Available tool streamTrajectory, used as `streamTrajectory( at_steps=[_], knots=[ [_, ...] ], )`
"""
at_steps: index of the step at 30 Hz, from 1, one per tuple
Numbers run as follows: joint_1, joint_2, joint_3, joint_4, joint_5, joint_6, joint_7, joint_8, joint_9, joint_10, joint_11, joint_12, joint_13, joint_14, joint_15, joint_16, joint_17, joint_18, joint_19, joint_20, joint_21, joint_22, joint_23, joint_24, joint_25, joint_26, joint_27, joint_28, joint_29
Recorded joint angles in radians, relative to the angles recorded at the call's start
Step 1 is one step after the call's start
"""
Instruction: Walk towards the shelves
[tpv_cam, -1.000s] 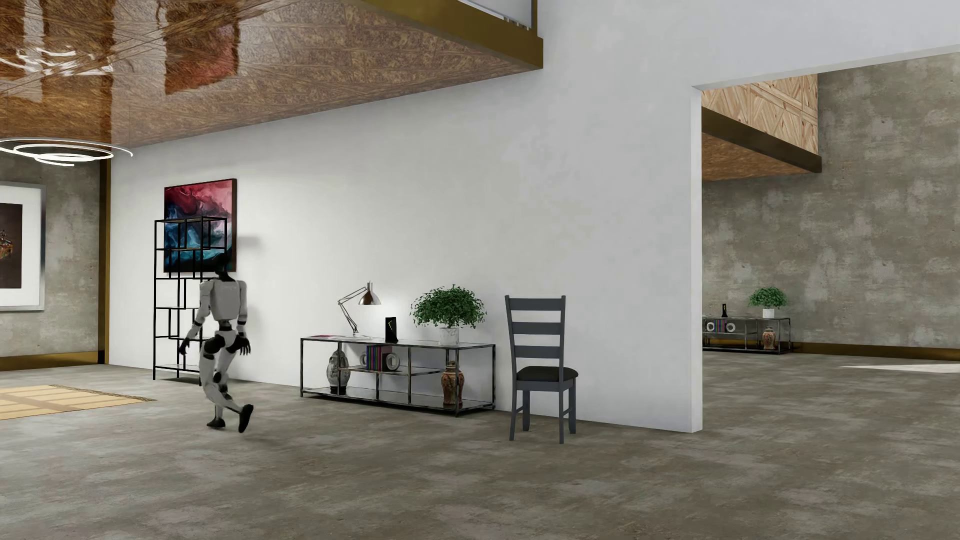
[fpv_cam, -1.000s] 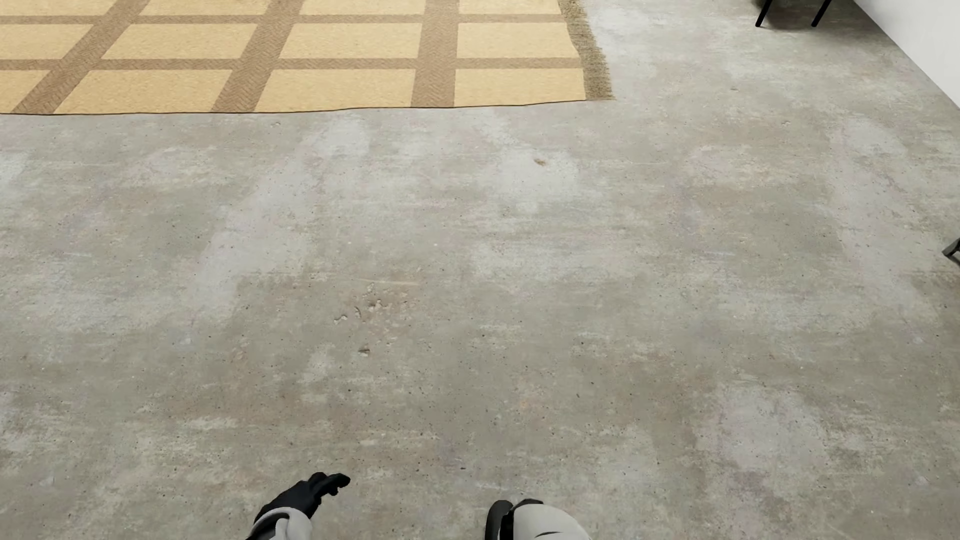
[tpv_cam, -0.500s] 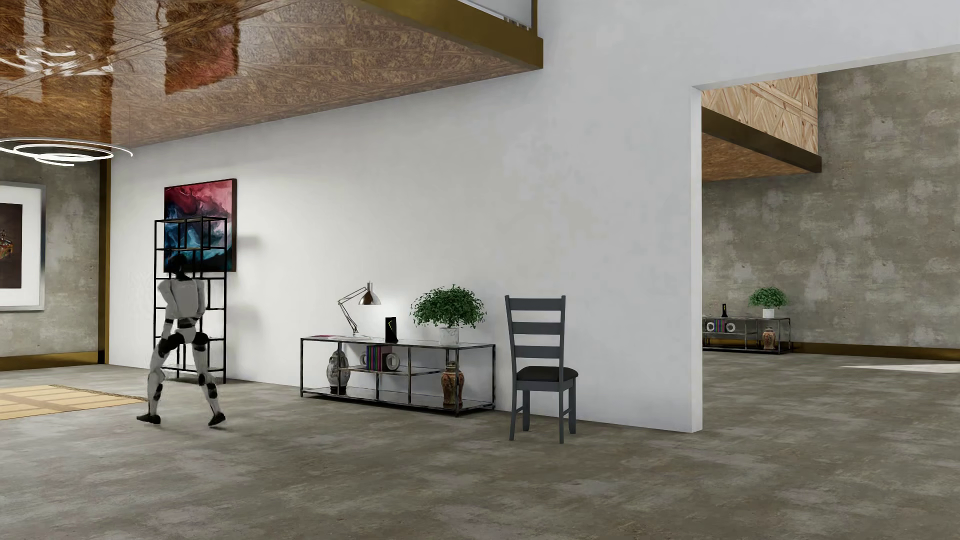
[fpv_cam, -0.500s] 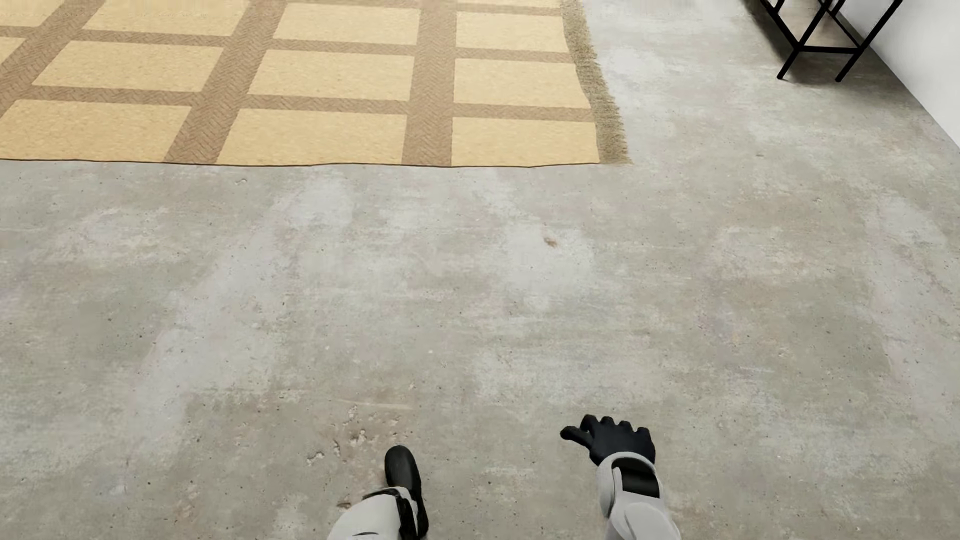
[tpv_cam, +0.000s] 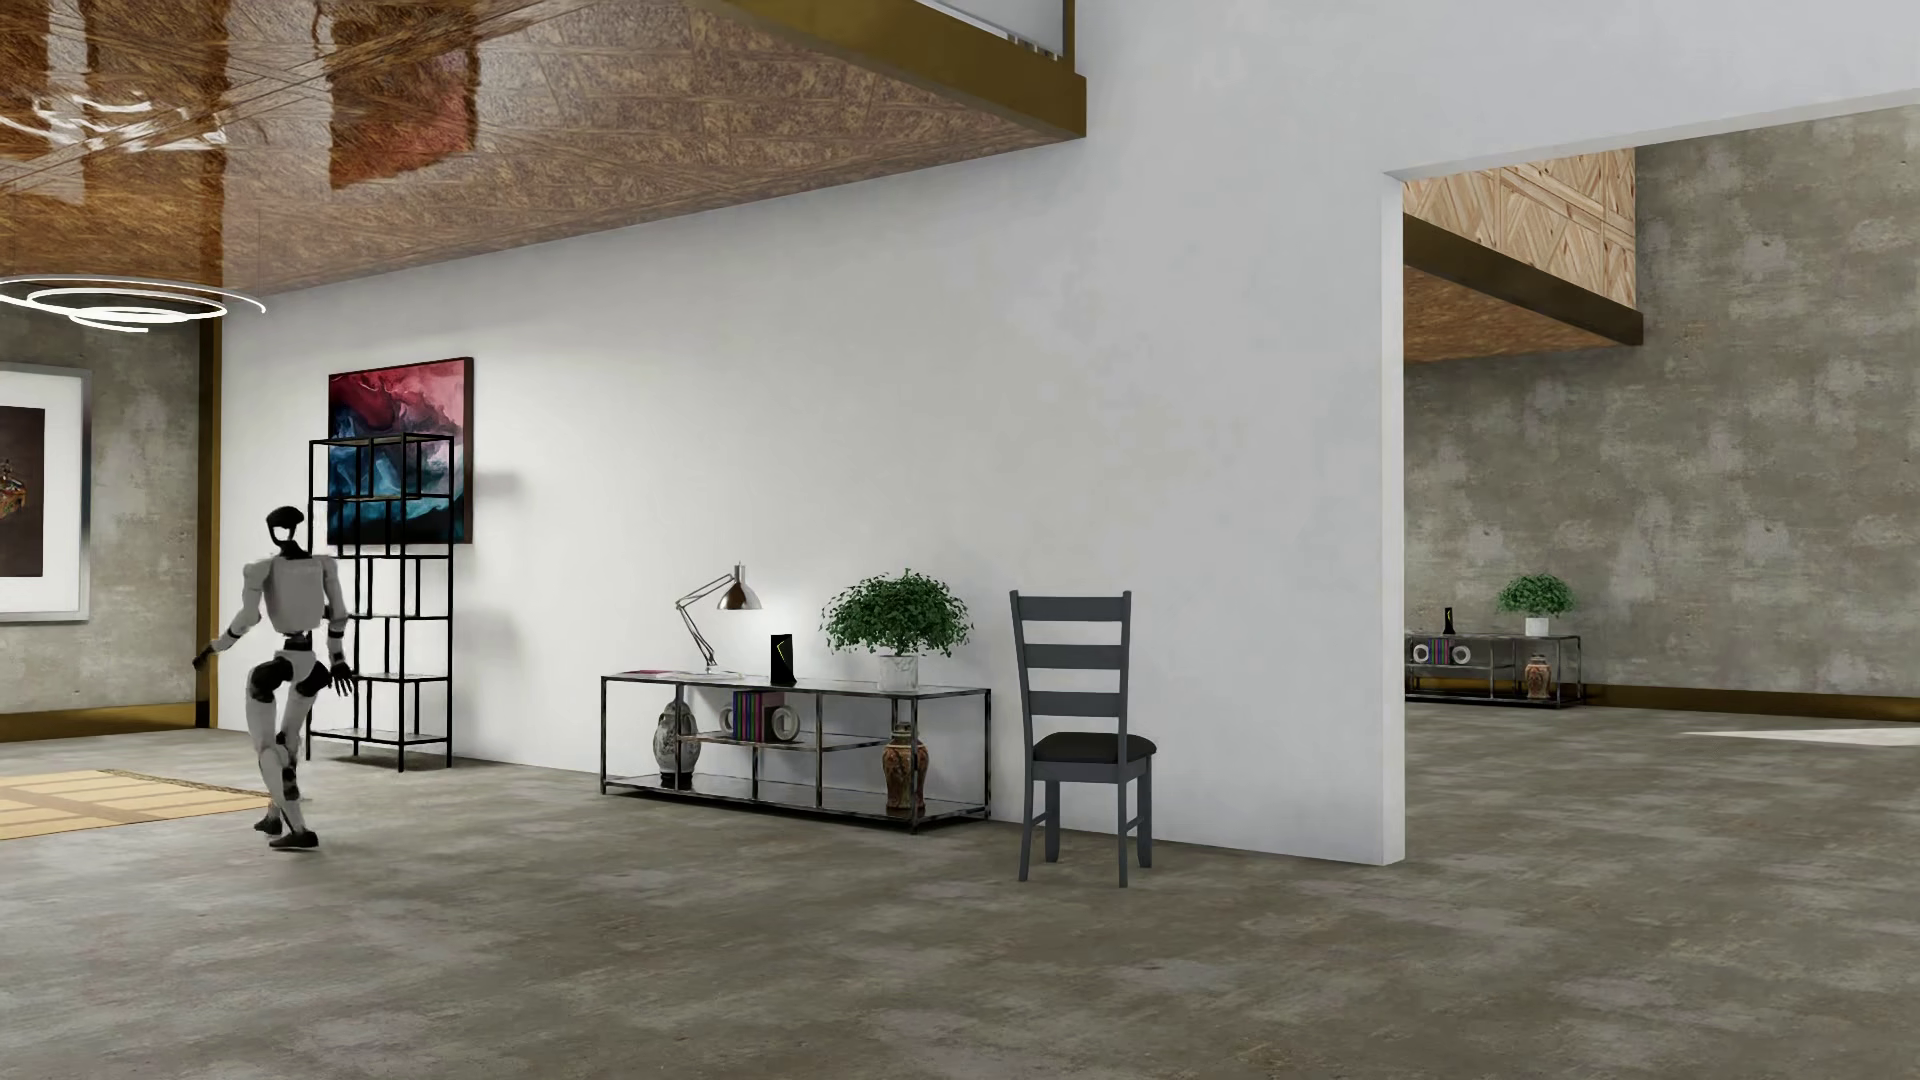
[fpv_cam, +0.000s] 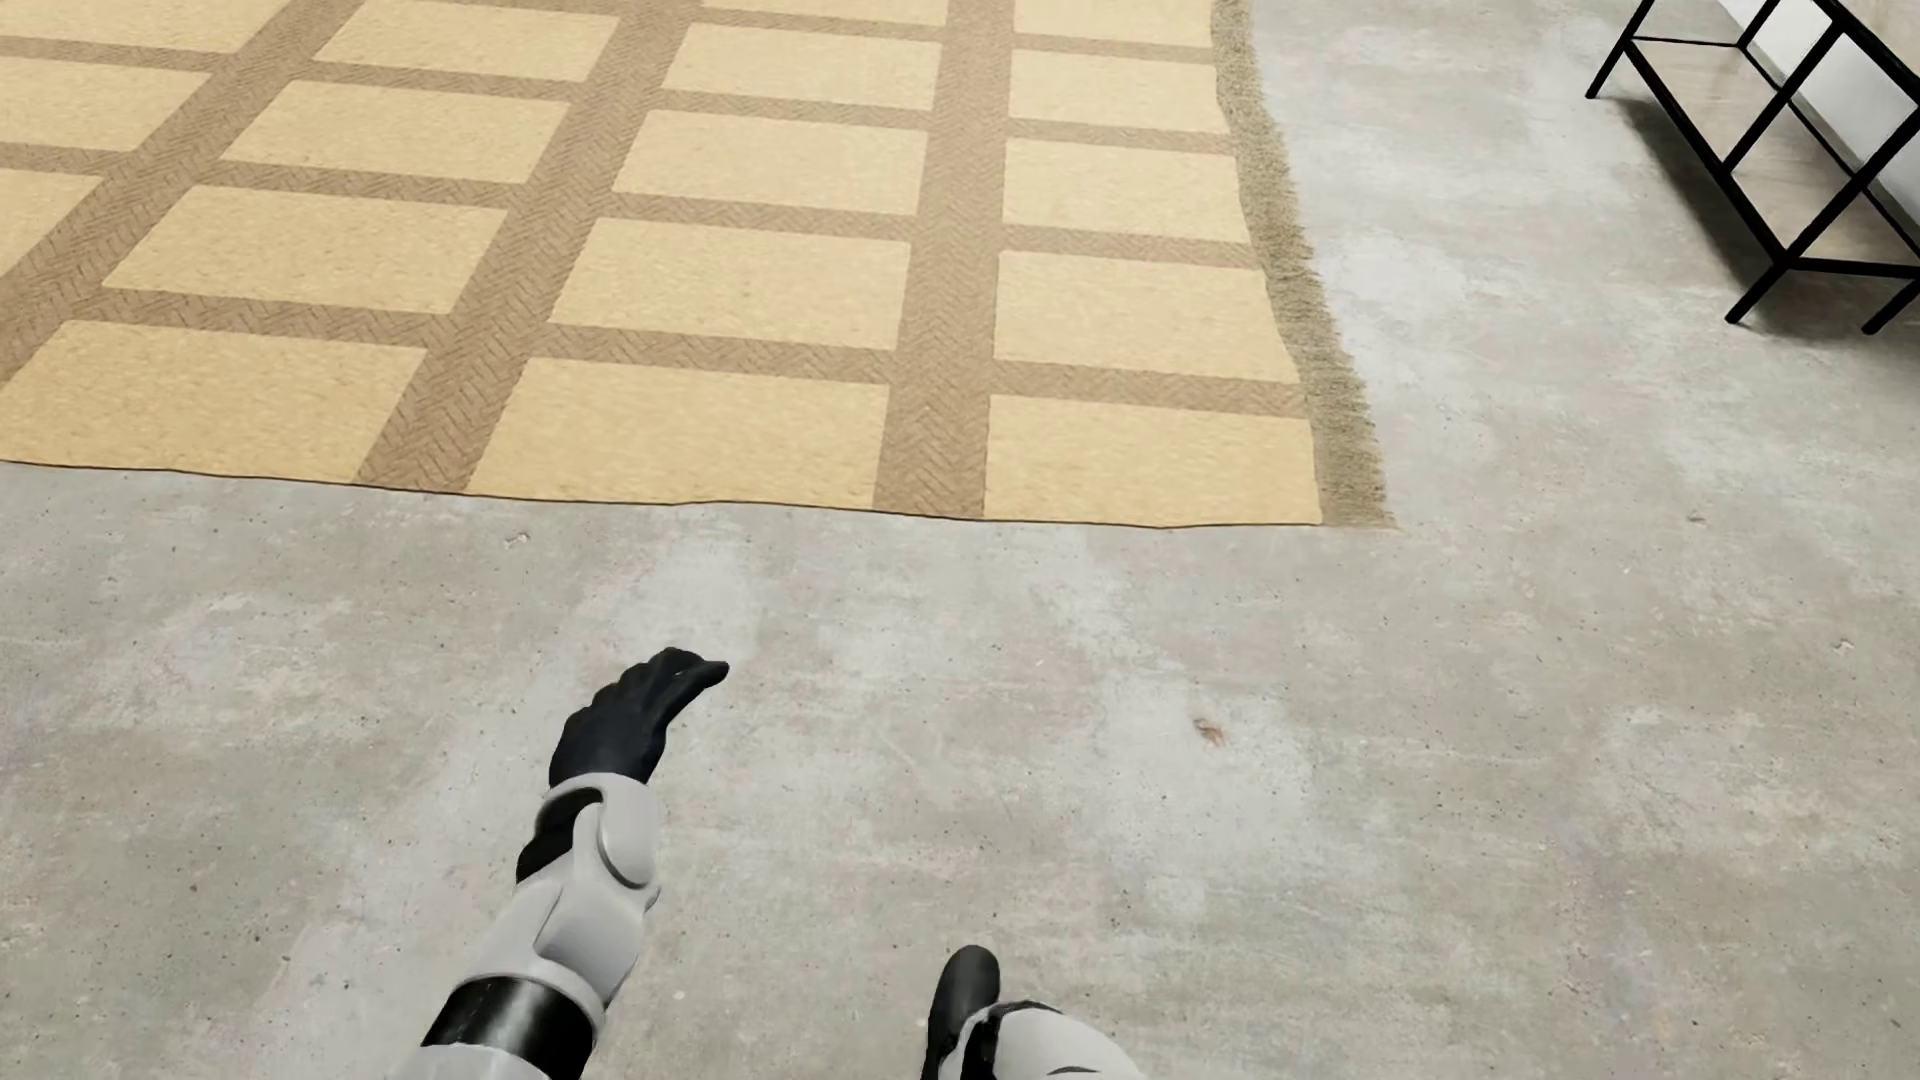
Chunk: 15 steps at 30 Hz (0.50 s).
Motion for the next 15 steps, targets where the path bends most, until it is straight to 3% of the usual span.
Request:
streamTrajectory(
  at_steps=[1, 2, 3, 4, 5, 6, 7, 9, 10, 12, 13, 15],
  knots=[
    [0.047, -0.011, 0.001, -0.015, 0.055, 0.001, 0.0, 0.0, -0.003, -0.032, -0.176, -0.011, -0.008, -0.015, -0.027, 0.004, -0.015, -0.007, 0.085, -0.008, -0.008, -0.044, -0.011, -0.002, -0.004, -0.013, -0.017, 0.016, 0.017],
    [0.094, -0.034, 0.002, -0.027, 0.103, 0.004, 0.0, 0.067, -0.005, -0.051, -0.27, -0.006, -0.017, -0.032, -0.051, 0.005, -0.03, -0.013, 0.092, -0.009, -0.017, -0.081, -0.024, -0.007, -0.006, -0.028, -0.031, 0.043, 0.035],
    [0.138, -0.044, 0.006, -0.04, 0.116, 0.006, 0.01, 0.06, -0.007, -0.056, -0.263, 0.012, -0.029, -0.041, -0.091, 0.006, -0.043, -0.015, 0.088, -0.008, -0.025, -0.104, -0.033, -0.014, -0.009, -0.03, -0.038, 0.047, 0.043],
    [0.173, -0.033, 0.009, -0.046, 0.109, 0.012, 0.017, 0.011, -0.009, -0.045, -0.219, 0.038, -0.043, -0.038, -0.053, 0.011, -0.045, -0.012, 0.027, -0.016, -0.038, -0.113, -0.04, -0.009, -0.006, -0.029, -0.04, 0.044, 0.04],
    [0.205, -0.026, 0.007, -0.041, 0.092, 0.025, 0.011, -0.026, -0.01, -0.008, -0.152, 0.067, -0.05, -0.015, -0.01, 0.013, -0.036, 0.006, -0.106, -0.031, -0.057, -0.099, -0.048, 0.001, 0.0, -0.015, -0.031, 0.035, 0.019],
    [0.21, -0.017, 0.001, -0.029, 0.063, 0.043, -0.003, -0.055, -0.008, 0.076, -0.074, 0.097, -0.05, 0.044, 0.043, 0.007, -0.022, -0.003, -0.181, -0.049, -0.083, -0.061, -0.058, 0.012, 0.009, 0.003, -0.008, 0.028, -0.017],
    [0.188, -0.006, -0.008, 0.003, 0.044, 0.063, -0.006, -0.072, -0.005, 0.201, 0.013, 0.131, -0.05, 0.154, 0.027, 0.007, 0.002, -0.008, -0.218, -0.068, -0.107, 0.003, -0.059, 0.024, 0.028, 0.035, 0.014, -0.008, -0.058],
    [0.053, 0.044, -0.014, 0.095, 0.051, 0.103, -0.016, -0.091, -0.001, 0.588, 0.113, 0.197, -0.086, 0.354, -0.087, 0.006, 0.052, -0.11, -0.216, -0.06, -0.129, 0.154, -0.021, 0.018, 0.071, 0.118, 0.032, -0.119, -0.127],
    [-0.035, 0.086, -0.01, 0.157, 0.073, 0.121, -0.015, -0.093, 0.001, 0.761, 0.123, 0.233, -0.119, 0.433, -0.131, 0.009, 0.066, -0.103, -0.209, -0.042, -0.115, 0.226, 0.012, 0.013, 0.063, 0.169, 0.042, -0.192, -0.177],
    [-0.211, 0.19, 0.014, 0.276, 0.142, 0.15, -0.016, -0.067, 0.003, 0.972, 0.082, 0.34, -0.202, 0.328, -0.184, 0.012, 0.085, -0.038, -0.191, 0.022, -0.06, 0.273, 0.079, -0.014, 0.009, 0.217, 0.041, -0.3, -0.294],
    [-0.296, 0.242, 0.034, 0.327, 0.181, 0.159, -0.025, -0.04, 0.002, 1.012, 0.051, 0.407, -0.245, 0.318, -0.202, 0.02, 0.101, -0.032, -0.184, 0.04, -0.04, 0.261, 0.084, -0.008, 0.006, 0.214, 0.022, -0.328, -0.343],
    [-0.441, 0.347, 0.076, 0.372, 0.246, 0.17, -0.048, 0.035, -0.002, 0.956, -0.015, 0.562, -0.314, 0.31, -0.234, 0.021, 0.112, 0.009, -0.168, 0.083, 0.009, 0.192, 0.051, -0.005, 0.033, 0.15, -0.038, -0.329, -0.388]
  ],
)
